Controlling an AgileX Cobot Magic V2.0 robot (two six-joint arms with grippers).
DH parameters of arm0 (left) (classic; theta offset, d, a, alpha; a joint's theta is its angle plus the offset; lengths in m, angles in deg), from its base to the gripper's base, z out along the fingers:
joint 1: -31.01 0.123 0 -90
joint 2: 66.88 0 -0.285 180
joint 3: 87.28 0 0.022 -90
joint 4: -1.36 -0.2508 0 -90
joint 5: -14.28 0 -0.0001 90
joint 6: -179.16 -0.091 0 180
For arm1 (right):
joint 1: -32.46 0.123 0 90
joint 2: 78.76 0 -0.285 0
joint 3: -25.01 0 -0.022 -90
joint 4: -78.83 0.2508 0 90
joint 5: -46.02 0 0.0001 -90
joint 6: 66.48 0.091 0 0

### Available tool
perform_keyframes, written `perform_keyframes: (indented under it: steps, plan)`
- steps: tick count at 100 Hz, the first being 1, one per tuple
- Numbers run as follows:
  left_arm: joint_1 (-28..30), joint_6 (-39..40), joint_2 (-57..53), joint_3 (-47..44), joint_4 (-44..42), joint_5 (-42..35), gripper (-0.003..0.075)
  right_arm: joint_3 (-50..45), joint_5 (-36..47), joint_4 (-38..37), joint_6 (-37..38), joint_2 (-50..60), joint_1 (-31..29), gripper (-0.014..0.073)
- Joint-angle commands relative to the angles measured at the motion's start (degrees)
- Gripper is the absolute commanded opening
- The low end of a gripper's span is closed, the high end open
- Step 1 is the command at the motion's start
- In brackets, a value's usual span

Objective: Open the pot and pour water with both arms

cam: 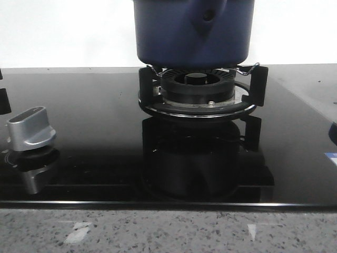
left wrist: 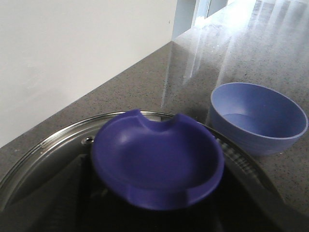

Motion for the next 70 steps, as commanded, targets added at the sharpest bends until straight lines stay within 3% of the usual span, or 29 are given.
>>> perform_keyframes:
  steps: [1,22,70]
  plan:
    - [-0.6,0.0,-2.2,1.8,2.8,0.3,0.0356,2.0,3.3,-0.2,-0.7,-0.8,-0.1,0.0447]
    - [-0.6,0.0,-2.2,1.8,2.8,0.3,0.0252,2.0,3.3,-0.2,-0.7,-0.8,-0.1,0.0447]
    - [-0.4,0.0,-2.6,1.8,2.9,0.6,0.0242,2.0,3.6,-2.0,-0.7,-0.8,-0.1,0.0447]
